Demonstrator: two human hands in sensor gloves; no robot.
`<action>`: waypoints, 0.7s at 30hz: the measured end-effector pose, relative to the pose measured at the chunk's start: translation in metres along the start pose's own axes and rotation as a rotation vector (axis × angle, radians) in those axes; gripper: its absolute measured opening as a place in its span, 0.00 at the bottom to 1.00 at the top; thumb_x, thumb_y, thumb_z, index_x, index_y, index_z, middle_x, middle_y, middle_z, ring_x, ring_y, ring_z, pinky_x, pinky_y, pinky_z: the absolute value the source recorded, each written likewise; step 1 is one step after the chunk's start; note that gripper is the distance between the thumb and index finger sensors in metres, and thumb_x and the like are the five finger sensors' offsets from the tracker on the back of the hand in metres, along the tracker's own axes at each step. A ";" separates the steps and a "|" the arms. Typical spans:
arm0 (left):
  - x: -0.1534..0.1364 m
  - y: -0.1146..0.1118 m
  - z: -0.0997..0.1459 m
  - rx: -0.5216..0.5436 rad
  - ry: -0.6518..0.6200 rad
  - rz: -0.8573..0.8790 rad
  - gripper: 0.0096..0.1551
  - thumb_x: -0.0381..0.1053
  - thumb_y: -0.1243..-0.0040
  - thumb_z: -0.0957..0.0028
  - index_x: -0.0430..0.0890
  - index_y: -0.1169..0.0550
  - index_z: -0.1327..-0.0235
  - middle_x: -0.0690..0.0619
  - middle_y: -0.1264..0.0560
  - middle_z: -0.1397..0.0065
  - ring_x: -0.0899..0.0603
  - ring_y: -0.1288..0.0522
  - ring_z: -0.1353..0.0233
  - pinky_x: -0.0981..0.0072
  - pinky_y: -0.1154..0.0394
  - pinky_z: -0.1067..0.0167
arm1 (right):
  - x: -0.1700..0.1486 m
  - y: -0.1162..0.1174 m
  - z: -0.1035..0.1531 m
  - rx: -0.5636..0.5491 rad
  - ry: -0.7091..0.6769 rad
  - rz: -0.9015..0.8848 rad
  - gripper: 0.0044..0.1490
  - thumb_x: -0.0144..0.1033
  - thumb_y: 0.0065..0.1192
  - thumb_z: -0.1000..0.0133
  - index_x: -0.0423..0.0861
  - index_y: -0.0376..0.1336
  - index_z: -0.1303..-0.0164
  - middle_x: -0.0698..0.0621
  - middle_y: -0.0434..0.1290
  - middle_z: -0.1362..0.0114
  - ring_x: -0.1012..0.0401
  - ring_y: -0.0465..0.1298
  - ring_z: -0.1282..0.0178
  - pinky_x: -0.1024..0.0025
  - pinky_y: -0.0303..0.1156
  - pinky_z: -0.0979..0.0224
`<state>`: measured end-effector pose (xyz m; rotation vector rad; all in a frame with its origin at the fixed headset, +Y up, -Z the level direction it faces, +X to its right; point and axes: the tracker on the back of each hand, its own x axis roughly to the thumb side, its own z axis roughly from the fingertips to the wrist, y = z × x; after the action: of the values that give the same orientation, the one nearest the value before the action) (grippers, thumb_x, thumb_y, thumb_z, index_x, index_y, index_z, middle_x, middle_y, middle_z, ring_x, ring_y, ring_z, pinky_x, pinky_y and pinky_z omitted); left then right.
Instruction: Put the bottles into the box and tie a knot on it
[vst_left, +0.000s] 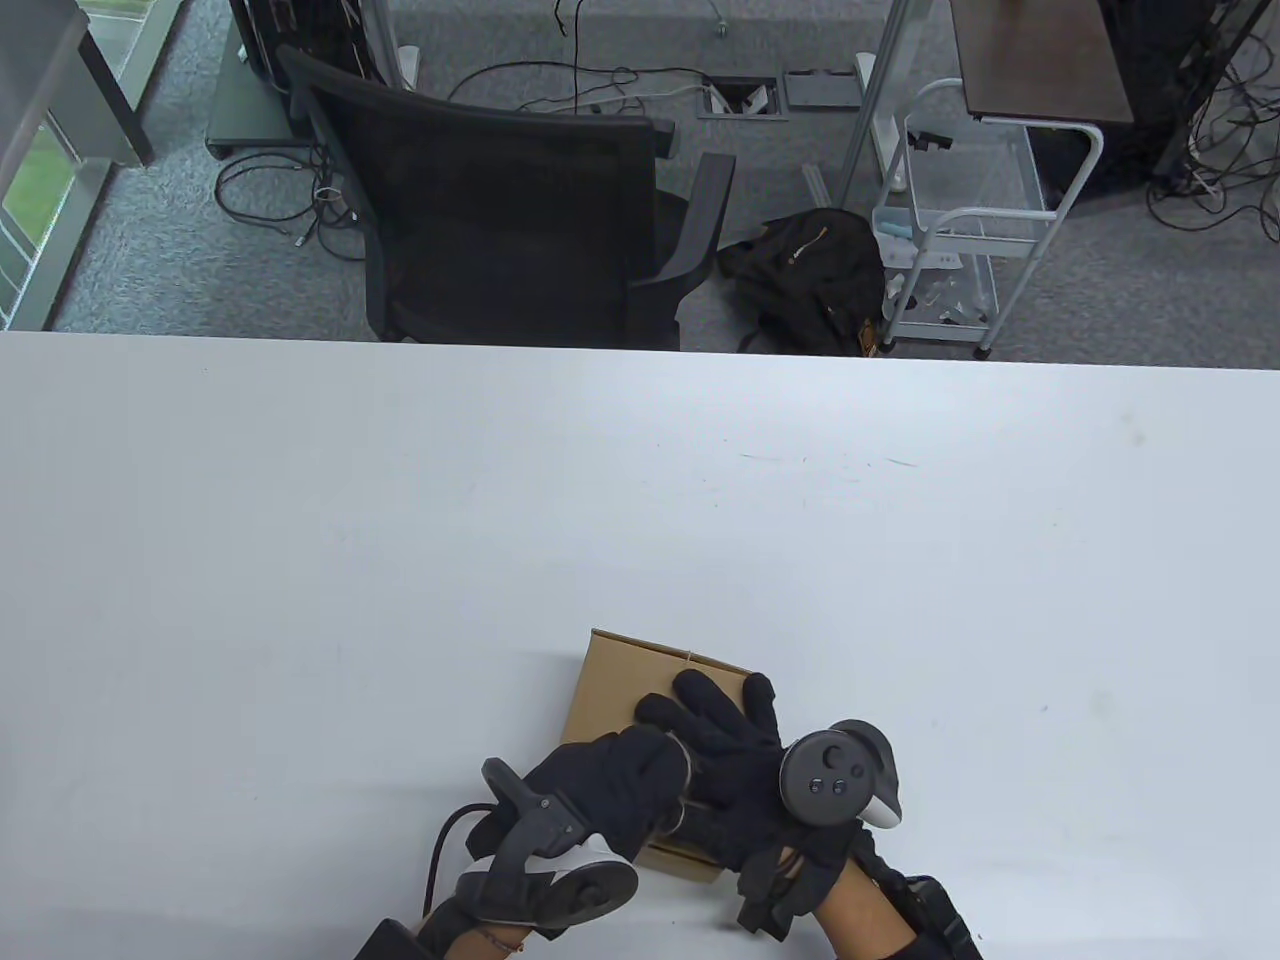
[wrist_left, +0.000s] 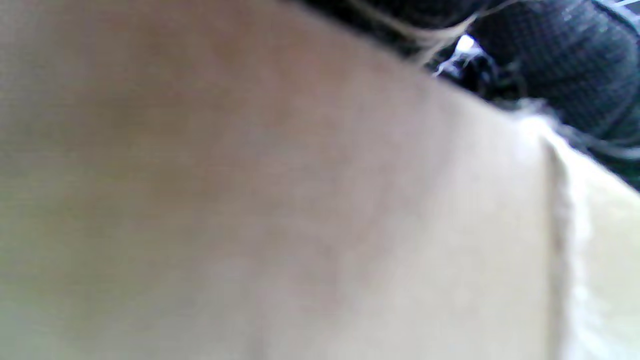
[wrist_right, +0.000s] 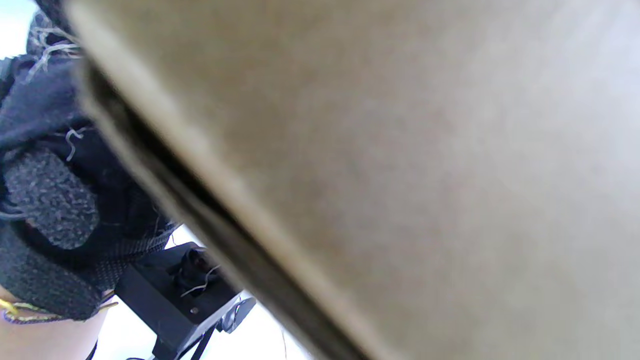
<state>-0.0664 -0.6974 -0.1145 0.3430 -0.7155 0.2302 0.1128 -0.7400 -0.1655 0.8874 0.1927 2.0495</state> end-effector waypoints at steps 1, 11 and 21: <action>0.000 0.000 0.000 0.001 0.000 0.005 0.27 0.52 0.35 0.45 0.48 0.24 0.33 0.50 0.23 0.37 0.48 0.15 0.59 0.65 0.17 0.62 | 0.000 0.000 0.000 -0.004 -0.001 0.004 0.51 0.68 0.51 0.48 0.39 0.69 0.29 0.43 0.56 0.14 0.43 0.40 0.15 0.36 0.16 0.33; -0.006 0.002 0.001 0.016 0.012 0.008 0.27 0.51 0.29 0.48 0.48 0.22 0.36 0.50 0.20 0.38 0.48 0.13 0.60 0.65 0.16 0.64 | 0.004 0.000 -0.001 -0.029 0.007 -0.007 0.44 0.52 0.47 0.43 0.34 0.70 0.30 0.40 0.59 0.15 0.40 0.42 0.16 0.34 0.17 0.34; -0.027 0.007 0.006 0.042 0.068 0.137 0.25 0.53 0.28 0.48 0.52 0.19 0.37 0.51 0.19 0.38 0.47 0.13 0.57 0.64 0.15 0.61 | 0.002 -0.015 0.007 -0.225 -0.027 -0.005 0.30 0.40 0.62 0.45 0.34 0.79 0.47 0.38 0.72 0.25 0.38 0.59 0.22 0.26 0.31 0.30</action>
<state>-0.0921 -0.6962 -0.1270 0.3254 -0.6681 0.3852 0.1263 -0.7308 -0.1654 0.7727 -0.0500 2.0070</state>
